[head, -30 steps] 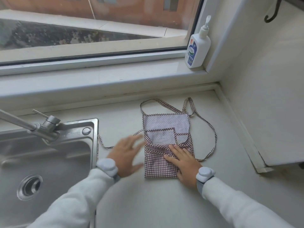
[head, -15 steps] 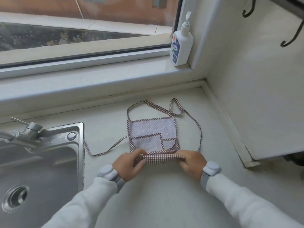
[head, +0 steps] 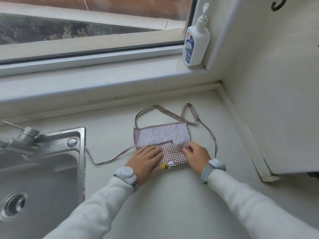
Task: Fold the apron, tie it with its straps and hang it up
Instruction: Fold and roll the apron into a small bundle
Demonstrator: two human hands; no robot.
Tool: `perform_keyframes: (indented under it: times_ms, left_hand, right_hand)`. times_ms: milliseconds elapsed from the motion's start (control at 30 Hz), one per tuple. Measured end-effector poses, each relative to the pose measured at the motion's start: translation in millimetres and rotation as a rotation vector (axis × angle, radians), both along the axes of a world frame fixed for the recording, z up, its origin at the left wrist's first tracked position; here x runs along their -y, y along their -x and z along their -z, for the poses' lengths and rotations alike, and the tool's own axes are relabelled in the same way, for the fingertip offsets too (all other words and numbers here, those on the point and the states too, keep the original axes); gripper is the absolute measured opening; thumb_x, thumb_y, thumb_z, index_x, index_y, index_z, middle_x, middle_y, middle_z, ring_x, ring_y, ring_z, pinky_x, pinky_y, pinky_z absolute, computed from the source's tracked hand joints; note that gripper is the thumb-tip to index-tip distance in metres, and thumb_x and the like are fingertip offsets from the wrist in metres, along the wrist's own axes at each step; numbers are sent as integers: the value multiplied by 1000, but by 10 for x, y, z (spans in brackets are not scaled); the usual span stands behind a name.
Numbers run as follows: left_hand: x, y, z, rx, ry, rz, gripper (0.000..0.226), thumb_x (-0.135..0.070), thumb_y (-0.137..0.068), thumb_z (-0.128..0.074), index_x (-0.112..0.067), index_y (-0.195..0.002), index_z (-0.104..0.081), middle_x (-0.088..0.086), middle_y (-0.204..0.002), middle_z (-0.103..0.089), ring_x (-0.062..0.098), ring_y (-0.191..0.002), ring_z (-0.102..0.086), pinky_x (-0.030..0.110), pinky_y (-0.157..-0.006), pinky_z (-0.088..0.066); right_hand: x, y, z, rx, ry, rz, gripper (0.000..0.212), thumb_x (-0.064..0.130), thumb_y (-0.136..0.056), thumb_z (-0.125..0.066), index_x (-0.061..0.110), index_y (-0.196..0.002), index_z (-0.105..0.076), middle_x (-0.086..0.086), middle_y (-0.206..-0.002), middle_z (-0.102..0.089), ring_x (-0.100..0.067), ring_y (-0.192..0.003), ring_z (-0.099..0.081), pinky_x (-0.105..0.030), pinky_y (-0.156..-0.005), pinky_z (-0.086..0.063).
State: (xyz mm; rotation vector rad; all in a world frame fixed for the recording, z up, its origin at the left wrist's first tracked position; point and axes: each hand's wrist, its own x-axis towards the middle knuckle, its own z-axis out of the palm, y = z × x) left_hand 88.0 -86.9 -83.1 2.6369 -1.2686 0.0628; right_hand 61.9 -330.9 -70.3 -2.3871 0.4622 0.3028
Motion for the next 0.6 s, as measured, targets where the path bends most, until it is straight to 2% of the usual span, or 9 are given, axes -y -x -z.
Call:
perform_keyframes:
  times_ms: [33,100,167,200,267,367,433,500,600]
  left_hand:
    - [-28,15,43,-59,-109,0,66,-58,-86,-42,-19,-138,-44,1,-146,-43,25,-135,-40,44,-115,-23]
    - [-72,21,112,-126,-207,-6,83,-66,-81,-42,-16,-146,-28,1,-154,-26,24,-141,-23,43,-115,-10]
    - [-104,5,130,-173,-198,10,80,-56,-82,-50,-15,-147,-27,2,-154,-24,24,-142,-19,45,-118,-8]
    - [-115,-18,116,-193,-182,22,74,-47,-84,-52,-14,-146,-29,3,-153,-27,24,-141,-22,46,-117,-13]
    - [-128,-52,42,-260,-120,22,60,-36,-86,-42,-12,-141,-39,4,-151,-33,24,-139,-28,53,-112,-18]
    - [-172,12,-30,-384,66,-34,49,-31,-87,-33,-13,-126,-56,8,-144,-45,25,-134,-41,46,-112,-26]
    - [-229,48,-50,-397,138,-72,38,-29,-87,-38,-14,-110,-65,10,-131,-54,27,-120,-52,38,-103,-43]
    - [-286,19,-93,-411,146,-85,32,-30,-87,-42,-14,-97,-67,5,-111,-58,23,-100,-56,38,-88,-51]
    - [-283,8,-205,-356,63,-6,40,-46,-89,-39,-19,-102,-64,1,-99,-59,21,-88,-55,36,-76,-51]
  right_hand:
    - [5,-1,-11,29,-8,11,18,24,-90,-61,11,-102,-58,-2,-89,-61,-18,-77,-54,-27,-66,-37]
    - [26,17,-25,68,14,0,39,23,-86,-66,22,-122,-50,4,-104,-48,-14,-81,-52,-26,-70,-41]
    - [48,44,-27,142,131,-143,47,19,-85,-65,31,-127,-47,4,-119,-41,-16,-85,-56,-29,-66,-48]
    - [59,63,-24,216,204,-266,45,15,-85,-62,33,-124,-51,3,-124,-42,-18,-87,-58,-31,-62,-50]
    - [105,122,-26,344,281,-525,40,15,-82,-59,34,-117,-57,5,-126,-48,-21,-92,-61,-30,-55,-50]
    - [176,242,-105,308,284,-752,48,39,-77,-57,33,-125,-55,11,-132,-49,-11,-102,-59,-27,-62,-54]
    - [200,297,-140,263,301,-812,58,47,-73,-57,33,-128,-52,15,-134,-48,-7,-101,-59,-25,-65,-53]
    - [185,306,-153,269,278,-810,50,41,-73,-57,35,-123,-56,17,-128,-53,-8,-94,-64,-24,-61,-53]
    - [179,313,-194,299,276,-819,38,46,-78,-57,34,-115,-63,18,-122,-58,-5,-92,-63,-22,-63,-52]
